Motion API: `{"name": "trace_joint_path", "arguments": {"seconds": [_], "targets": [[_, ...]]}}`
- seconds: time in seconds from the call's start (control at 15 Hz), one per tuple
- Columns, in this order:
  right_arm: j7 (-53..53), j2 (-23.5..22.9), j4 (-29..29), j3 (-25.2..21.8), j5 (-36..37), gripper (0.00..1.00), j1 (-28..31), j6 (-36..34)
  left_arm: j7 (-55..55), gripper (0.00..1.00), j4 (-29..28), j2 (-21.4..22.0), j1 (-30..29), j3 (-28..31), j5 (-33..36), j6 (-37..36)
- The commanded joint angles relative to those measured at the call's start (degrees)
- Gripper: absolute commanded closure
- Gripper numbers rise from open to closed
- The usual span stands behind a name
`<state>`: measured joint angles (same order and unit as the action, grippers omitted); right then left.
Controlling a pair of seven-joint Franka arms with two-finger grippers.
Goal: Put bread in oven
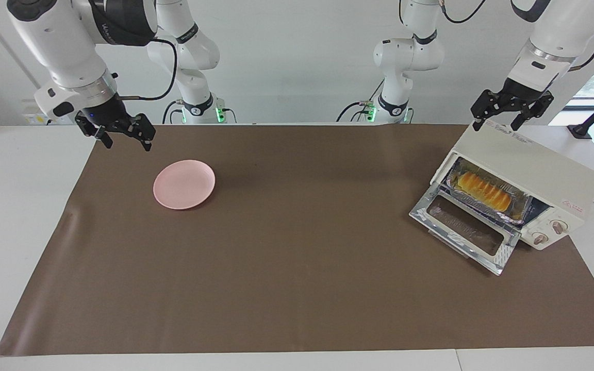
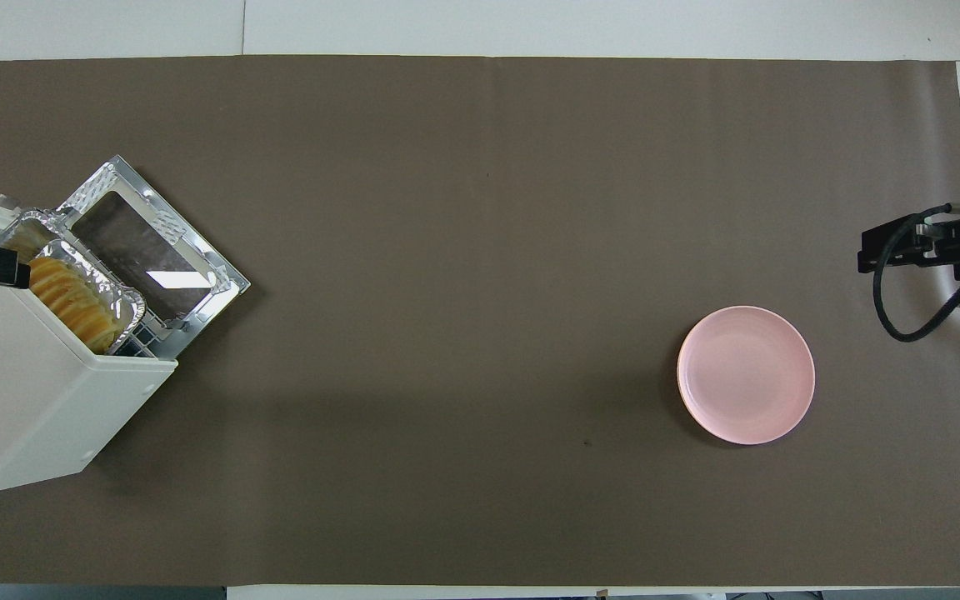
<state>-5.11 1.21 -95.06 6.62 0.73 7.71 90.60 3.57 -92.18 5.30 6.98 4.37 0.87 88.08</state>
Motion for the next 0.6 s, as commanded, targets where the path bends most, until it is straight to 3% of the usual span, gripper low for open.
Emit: {"name": "trace_joint_path", "arguments": {"seconds": [0.0,0.53], "targets": [[1.50,0.90,-0.65,0.33,-0.38,0.00,0.64,-0.51,0.83,0.00,0.42,0.42,-1.79,-1.21,-0.51,-0.89],[1.50,0.90,-0.65,0.33,-0.38,0.00,0.55,-0.51,0.91,0.00,0.86,-0.20,-1.79,-1.21,-3.07,-1.86]]}}
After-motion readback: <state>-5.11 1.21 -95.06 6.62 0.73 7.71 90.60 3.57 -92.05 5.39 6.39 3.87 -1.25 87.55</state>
